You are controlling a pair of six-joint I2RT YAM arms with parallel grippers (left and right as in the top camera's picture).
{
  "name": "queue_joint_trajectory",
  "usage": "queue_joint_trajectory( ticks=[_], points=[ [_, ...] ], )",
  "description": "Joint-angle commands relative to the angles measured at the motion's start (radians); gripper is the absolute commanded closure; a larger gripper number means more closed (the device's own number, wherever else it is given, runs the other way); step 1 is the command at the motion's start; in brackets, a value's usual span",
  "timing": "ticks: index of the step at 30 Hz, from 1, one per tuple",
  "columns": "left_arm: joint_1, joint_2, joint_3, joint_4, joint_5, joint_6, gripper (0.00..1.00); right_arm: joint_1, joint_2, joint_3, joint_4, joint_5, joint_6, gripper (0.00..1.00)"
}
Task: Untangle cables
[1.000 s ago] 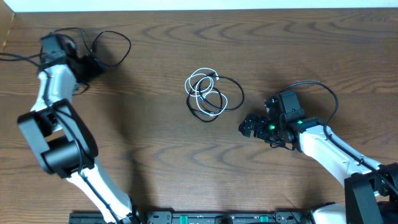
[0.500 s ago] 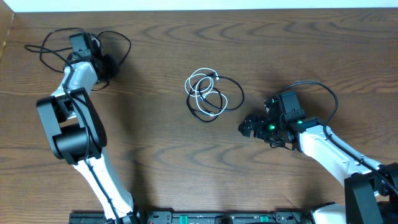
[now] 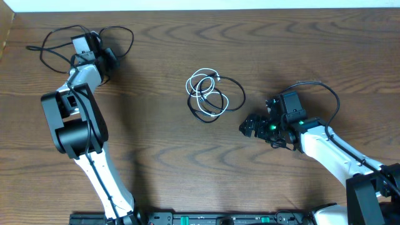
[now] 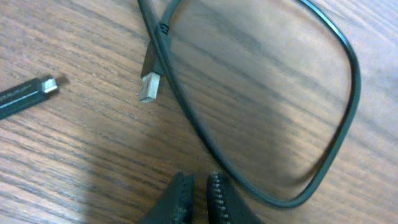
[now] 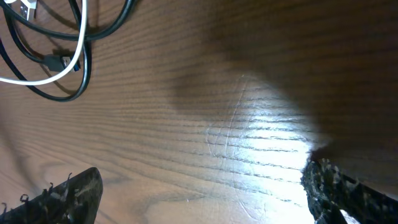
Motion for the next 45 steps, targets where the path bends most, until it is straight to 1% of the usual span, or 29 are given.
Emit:
queue_joint_trajectory(
  ticks=[1,2,3,8,10,14,15,20,23,25,26,27,29,34,39,41,45],
  points=[
    [0.015,0.007,0.016,-0.020,-0.009,0.013,0.75,0.009,0.005,-0.007,0.003,-0.005,0.013,0.01],
    [0.022,-0.018,0.016,-0.022,-0.008,0.013,0.59,0.009,0.005,-0.007,0.009,-0.005,0.013,0.01],
    [0.025,-0.037,0.016,-0.027,-0.008,0.013,0.53,0.009,0.005,-0.007,0.015,-0.006,0.013,0.01],
    [0.048,-0.149,0.016,-0.067,-0.010,0.014,0.53,0.009,0.005,-0.007,0.021,-0.006,0.013,0.01],
    [0.066,-0.165,0.016,-0.092,-0.025,0.032,0.52,0.009,0.005,-0.007,0.016,-0.006,0.013,0.01],
    [0.120,-0.148,0.005,-0.166,-0.154,0.032,0.52,0.009,0.005,-0.007,-0.011,-0.006,0.013,0.01],
    [0.136,-0.134,0.005,-0.183,-0.166,0.033,0.52,0.009,0.005,-0.007,-0.020,-0.006,0.013,0.01],
    [0.182,-0.079,0.005,-0.181,-0.166,0.041,0.52,0.009,0.005,-0.007,-0.042,-0.006,0.005,0.01],
    [0.201,-0.054,0.005,-0.156,-0.166,0.079,0.52,0.008,0.004,-0.007,-0.061,-0.006,0.001,0.01],
    [0.216,-0.033,0.005,-0.138,-0.166,0.118,0.54,0.008,0.004,-0.007,-0.077,-0.006,0.001,0.01],
    [0.222,-0.026,0.005,-0.130,-0.166,0.119,0.57,0.008,0.004,-0.006,-0.082,-0.006,0.001,0.01],
    [0.229,-0.018,0.005,-0.120,-0.166,0.119,0.66,0.008,0.004,-0.005,-0.087,-0.006,0.001,0.01],
    [0.241,0.000,0.004,-0.110,-0.165,0.118,0.92,0.008,-0.002,-0.003,-0.093,-0.006,0.001,0.01],
    [0.260,0.055,0.004,-0.071,-0.165,0.119,0.92,0.008,-0.077,0.005,-0.130,-0.007,-0.026,0.01],
    [0.259,0.081,0.005,0.049,-0.165,0.119,0.92,0.008,-0.225,0.016,-0.233,-0.007,-0.051,0.01],
    [0.259,0.080,0.010,0.099,-0.165,0.119,0.91,0.008,-0.278,0.016,-0.261,-0.007,-0.051,0.01],
    [0.257,0.059,0.055,0.087,-0.156,0.119,0.91,0.008,-0.352,0.016,-0.268,-0.014,-0.047,0.01]
  ],
)
